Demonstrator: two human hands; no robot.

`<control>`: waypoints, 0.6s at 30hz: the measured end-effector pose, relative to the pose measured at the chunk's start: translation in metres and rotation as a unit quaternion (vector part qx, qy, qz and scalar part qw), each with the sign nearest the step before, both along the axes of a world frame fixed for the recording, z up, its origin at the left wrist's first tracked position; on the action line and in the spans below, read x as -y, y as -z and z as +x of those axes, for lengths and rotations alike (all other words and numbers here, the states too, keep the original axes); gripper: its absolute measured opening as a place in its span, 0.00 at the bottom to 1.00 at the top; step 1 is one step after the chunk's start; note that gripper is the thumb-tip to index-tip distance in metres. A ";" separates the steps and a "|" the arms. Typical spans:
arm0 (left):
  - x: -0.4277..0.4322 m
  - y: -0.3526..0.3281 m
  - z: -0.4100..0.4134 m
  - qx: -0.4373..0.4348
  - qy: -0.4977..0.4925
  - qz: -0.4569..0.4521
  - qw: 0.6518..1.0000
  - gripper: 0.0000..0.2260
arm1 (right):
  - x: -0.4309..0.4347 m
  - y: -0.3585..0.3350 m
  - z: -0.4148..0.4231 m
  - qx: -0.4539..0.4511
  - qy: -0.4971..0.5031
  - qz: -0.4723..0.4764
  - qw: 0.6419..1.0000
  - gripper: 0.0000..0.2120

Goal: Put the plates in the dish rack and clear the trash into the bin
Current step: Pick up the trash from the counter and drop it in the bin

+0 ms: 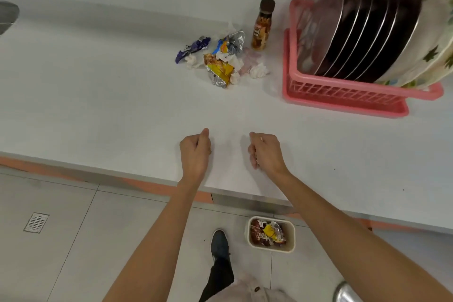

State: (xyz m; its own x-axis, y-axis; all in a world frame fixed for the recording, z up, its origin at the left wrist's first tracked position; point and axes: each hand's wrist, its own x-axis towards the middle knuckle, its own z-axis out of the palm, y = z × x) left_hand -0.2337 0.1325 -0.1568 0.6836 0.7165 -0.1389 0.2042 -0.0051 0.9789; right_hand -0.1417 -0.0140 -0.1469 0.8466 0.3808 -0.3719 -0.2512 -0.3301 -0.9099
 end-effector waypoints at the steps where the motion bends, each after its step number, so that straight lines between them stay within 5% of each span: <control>1: 0.010 -0.002 -0.004 0.001 -0.003 -0.017 1.000 0.21 | 0.012 -0.001 -0.005 0.003 0.000 0.000 1.000 0.21; 8: 0.107 -0.012 -0.034 -0.064 0.093 -0.007 0.994 0.20 | 0.115 -0.007 -0.041 0.000 -0.026 0.016 1.000 0.15; 12: 0.184 -0.007 -0.059 -0.079 0.136 0.004 0.988 0.25 | 0.199 -0.003 -0.069 0.016 -0.060 -0.006 0.998 0.26; 18: 0.267 0.001 -0.080 -0.098 0.135 0.028 0.986 0.24 | 0.289 0.023 -0.089 -0.011 -0.020 -0.007 1.000 0.28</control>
